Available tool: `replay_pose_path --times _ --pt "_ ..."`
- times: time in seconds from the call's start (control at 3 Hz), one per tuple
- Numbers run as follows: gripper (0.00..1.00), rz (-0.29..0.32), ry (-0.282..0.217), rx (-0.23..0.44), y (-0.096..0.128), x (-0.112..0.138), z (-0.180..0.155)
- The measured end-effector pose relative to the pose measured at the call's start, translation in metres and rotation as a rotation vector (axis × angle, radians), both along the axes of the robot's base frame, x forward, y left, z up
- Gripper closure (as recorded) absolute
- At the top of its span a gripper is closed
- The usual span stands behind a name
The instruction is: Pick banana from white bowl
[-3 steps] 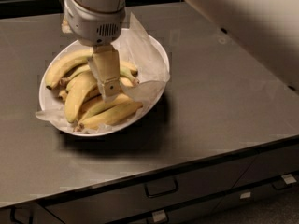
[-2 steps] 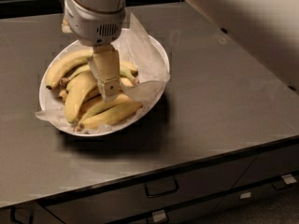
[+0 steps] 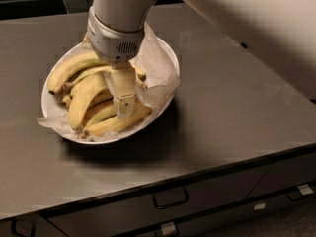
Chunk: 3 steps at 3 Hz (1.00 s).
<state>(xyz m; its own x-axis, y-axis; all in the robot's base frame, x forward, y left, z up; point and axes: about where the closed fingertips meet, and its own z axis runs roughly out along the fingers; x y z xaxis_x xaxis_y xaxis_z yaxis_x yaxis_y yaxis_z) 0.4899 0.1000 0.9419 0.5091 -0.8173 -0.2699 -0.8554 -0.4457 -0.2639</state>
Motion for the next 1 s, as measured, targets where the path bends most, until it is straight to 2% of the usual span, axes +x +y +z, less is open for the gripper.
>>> replay_pose_path --times 0.67,1.0 --pt "0.04 0.042 0.048 -0.011 0.011 0.017 -0.015" --pt "0.22 0.058 0.064 -0.012 0.016 0.022 -0.020"
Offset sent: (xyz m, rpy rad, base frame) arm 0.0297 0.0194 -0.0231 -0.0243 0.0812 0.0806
